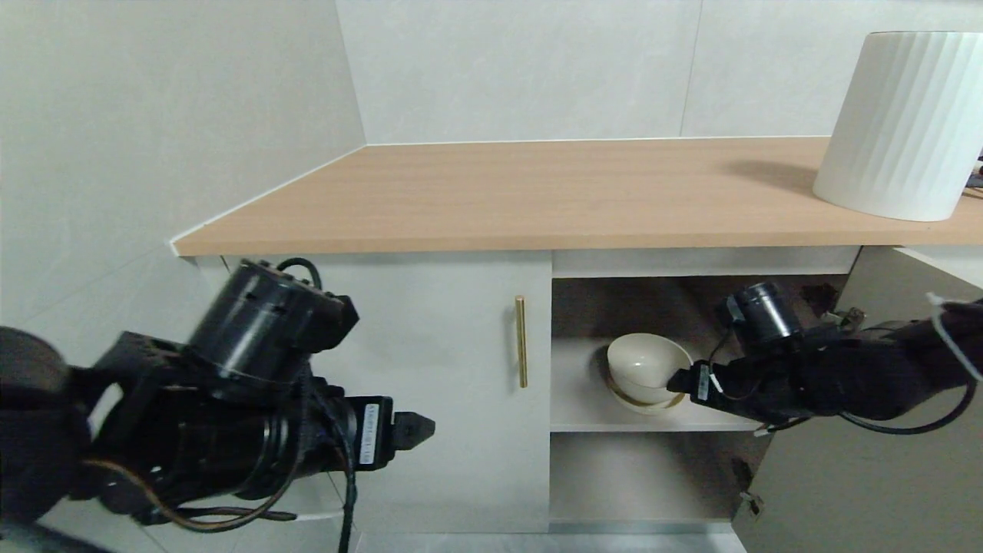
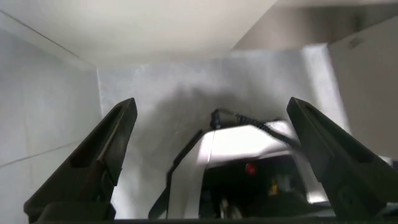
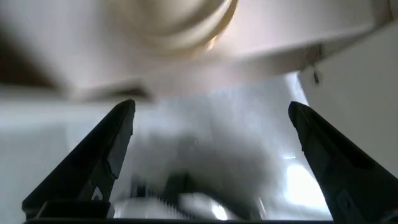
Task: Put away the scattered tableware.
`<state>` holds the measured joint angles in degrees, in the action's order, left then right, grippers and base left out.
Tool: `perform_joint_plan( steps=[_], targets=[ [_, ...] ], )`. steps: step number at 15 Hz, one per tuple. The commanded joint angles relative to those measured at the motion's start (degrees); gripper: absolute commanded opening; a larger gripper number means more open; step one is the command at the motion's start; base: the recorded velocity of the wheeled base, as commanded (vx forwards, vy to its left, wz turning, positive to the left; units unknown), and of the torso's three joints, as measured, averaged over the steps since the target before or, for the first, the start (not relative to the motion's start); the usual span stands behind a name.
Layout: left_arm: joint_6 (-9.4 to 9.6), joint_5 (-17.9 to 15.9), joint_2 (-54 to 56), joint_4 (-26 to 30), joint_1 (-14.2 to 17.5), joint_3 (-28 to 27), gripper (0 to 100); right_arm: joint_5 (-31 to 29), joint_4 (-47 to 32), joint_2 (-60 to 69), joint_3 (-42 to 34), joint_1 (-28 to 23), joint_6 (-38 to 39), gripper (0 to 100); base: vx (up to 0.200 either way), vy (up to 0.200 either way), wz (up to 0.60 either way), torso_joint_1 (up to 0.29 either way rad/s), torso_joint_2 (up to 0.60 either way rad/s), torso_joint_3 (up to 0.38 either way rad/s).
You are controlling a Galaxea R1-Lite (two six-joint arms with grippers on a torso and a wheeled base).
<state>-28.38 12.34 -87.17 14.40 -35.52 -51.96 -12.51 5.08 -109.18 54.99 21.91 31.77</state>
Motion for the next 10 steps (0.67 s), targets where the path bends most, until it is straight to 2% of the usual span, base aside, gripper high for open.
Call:
perform_joint_plan(
  steps=[1,4,6,10],
  targets=[
    [-0.01,0.0,11.6,1.2,1.0,4.4,100,3.6,-8.5,20.1,-6.6,2.3,-2.5,100,0.000,0.000,0.00,0.000,0.00,0.000],
    [0.34,-0.2,15.1,1.3,5.1,6.3,100,3.8,-16.5,31.0,-9.2,6.9,-3.3,100,0.000,0.000,0.00,0.000,0.00,0.000],
    [1.40,0.0,15.2,1.3,5.1,6.2,100,5.4,-17.1,32.1,-13.5,8.4,-3.5,100,0.000,0.000,0.00,0.000,0.00,0.000],
    [1.75,0.0,14.4,1.2,5.1,6.3,100,5.4,-17.2,31.7,-13.9,8.5,-3.5,100,0.000,0.000,0.00,0.000,0.00,0.000]
  ],
)
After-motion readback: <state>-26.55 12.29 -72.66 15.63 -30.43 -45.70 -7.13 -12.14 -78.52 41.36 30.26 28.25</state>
